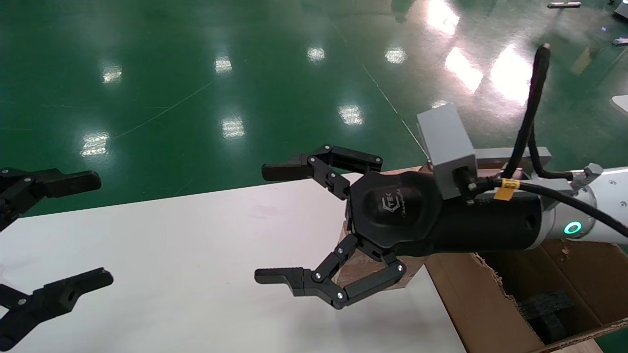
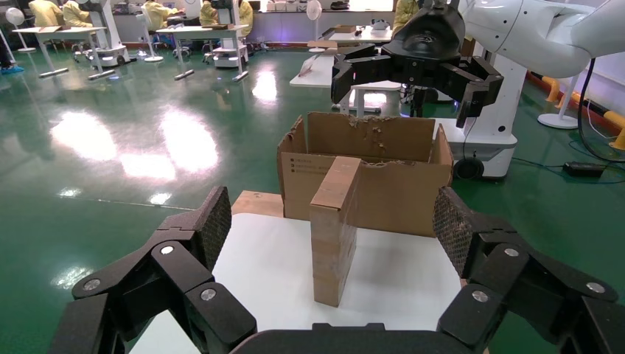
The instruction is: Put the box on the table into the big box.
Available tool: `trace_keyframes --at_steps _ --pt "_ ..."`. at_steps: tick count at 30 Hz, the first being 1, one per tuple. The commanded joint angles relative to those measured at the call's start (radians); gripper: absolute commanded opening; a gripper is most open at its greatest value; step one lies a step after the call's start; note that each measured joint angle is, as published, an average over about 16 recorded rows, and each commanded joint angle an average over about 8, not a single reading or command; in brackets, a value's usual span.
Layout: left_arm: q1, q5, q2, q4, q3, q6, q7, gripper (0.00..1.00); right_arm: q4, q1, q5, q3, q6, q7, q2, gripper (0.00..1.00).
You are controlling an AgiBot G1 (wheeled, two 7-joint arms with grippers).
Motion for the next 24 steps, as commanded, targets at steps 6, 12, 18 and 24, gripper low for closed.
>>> trace_keyframes --at_steps 6,12,18,24 --pt "0.000 0.000 0.000 0.000 0.000 0.000 0.000 1.00 0.000 0.000 0.000 0.000 0.000 0.000 0.000 1.00" --pt "0.000 0.000 0.000 0.000 0.000 0.000 0.000 0.96 0.000 0.000 0.000 0.000 0.000 0.000 0.000 1.00" --pt "0.000 0.000 0.000 0.000 0.000 0.000 0.000 0.23 -0.002 0.000 -0.002 0.000 0.000 -0.001 0.000 1.00" --pt "0.000 0.000 0.000 0.000 0.000 0.000 0.000 0.00 -0.025 0.014 -0.043 -0.011 -0.009 -0.032 -0.001 1.00"
